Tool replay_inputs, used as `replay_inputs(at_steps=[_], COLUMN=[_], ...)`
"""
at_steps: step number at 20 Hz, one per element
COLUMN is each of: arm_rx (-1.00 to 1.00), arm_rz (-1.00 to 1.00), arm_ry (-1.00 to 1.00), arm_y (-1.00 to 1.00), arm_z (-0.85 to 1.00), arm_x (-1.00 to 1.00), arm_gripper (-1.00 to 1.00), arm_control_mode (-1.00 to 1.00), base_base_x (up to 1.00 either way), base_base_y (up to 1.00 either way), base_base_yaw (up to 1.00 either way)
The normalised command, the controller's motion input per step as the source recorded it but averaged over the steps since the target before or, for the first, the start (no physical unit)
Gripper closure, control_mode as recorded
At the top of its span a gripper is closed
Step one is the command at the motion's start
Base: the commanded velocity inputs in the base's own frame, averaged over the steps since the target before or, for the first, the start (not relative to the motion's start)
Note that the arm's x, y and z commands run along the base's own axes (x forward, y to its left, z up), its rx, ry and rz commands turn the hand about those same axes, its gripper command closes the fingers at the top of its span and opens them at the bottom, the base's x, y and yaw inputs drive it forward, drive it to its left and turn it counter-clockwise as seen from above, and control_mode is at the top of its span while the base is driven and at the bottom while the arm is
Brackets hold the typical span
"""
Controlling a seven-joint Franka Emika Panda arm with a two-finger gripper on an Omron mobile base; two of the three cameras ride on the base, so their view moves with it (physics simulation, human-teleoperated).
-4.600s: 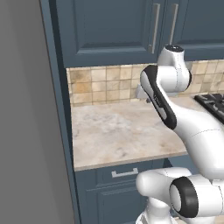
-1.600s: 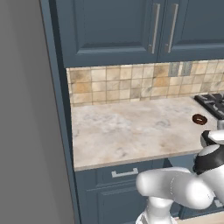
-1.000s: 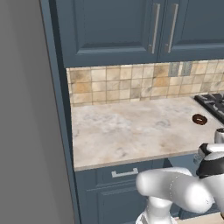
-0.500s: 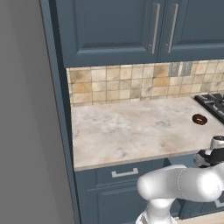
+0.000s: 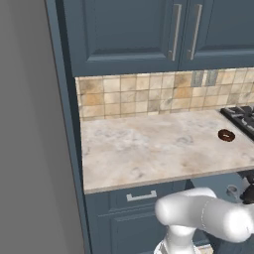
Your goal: Pick the measuring cup from the drawer and place it on the counter.
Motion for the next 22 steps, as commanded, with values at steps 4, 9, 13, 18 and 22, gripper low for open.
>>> replay_inputs(at_steps=[4,9,13,18,22], arm_rx=[0.03,0.01,0.02,0.00,0.00], arm_rz=[0.04,0.00,-0.13,-0.17,-0.15], arm_ry=[-0.09,-0.01,-0.01,0.02,0.11], arm_y=[0.00,0.00,0.00,0.00,-0.09], arm_z=[0.00,0.14,0.90,0.93,0.51], arm_x=[-1.00,-0.89,0.12,0.76,0.78], arm_gripper=[-1.00,-1.00,-1.00,-1.00,-1.00], arm_control_mode=[-1.00,-1.00,-1.00,-1.00,-1.00], base_base_x=[0.00,0.00,0.00,0.00,0.00], base_base_y=[0.00,0.00,0.00,0.00,0.00], base_base_yaw=[0.00,0.00,0.00,0.00,0.00])
